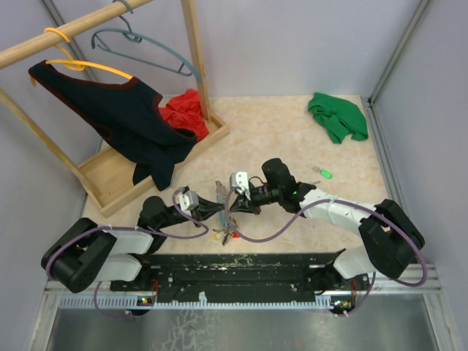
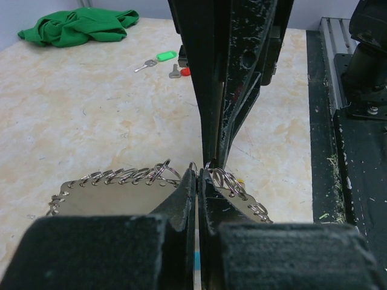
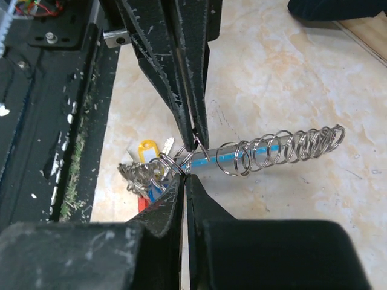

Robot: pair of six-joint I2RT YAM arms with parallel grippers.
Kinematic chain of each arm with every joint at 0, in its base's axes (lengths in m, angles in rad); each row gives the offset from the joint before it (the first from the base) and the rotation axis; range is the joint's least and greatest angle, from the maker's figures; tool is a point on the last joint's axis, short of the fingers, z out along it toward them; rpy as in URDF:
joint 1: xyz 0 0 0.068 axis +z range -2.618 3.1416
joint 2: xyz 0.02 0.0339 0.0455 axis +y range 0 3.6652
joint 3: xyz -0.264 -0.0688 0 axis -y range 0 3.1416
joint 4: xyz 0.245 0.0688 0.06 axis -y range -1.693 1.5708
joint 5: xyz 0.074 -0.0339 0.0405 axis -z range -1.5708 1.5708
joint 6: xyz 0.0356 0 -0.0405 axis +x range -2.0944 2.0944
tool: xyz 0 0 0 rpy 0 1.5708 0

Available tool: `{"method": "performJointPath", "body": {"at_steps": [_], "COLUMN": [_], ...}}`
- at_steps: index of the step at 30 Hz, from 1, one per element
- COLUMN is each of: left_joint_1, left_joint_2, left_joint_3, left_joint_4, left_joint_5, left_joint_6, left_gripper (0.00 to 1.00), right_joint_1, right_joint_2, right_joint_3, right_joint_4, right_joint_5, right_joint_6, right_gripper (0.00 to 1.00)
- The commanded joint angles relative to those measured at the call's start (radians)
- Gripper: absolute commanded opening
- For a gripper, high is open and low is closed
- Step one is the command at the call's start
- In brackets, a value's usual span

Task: Put the keys on the keyring

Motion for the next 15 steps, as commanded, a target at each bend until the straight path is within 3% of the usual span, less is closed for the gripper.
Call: {"method": "performJointPath", "body": {"at_steps": [1,5,9,15], "left_joint_1": [0.001,0.001,0.001,0.002], "left_joint_2": [0.002,0.000,-0.003,-0.001], "left_joint_3": [0.021,0.018,0.004,-0.007], "left_joint_4": [0.033,0.034,0.053,0.081], "left_joint_5": [-0.051,-0.054,-0.045,-0.014], "left_joint_6": [-0.007,-0.005,0.004,0.012], "left_gripper": [0.00,0.00,0.00,0.00], "right_joint_1": [0.078,0.089,0.089,0.039], "right_joint_2": [-0.055,-0.094,-0.130,-0.153], "right_joint_3": [0.022,-0.026,-0.028,-0.033], "right_joint_4": [-0.065,-0.012,-0.042,0.017], "right_joint_5": [0.100,0.167,0.144,0.134], "right_joint_6": [-0.110,-0.118,-0.111,-0.057], "right_gripper": [0.00,0.03,0.25,0.26]}}
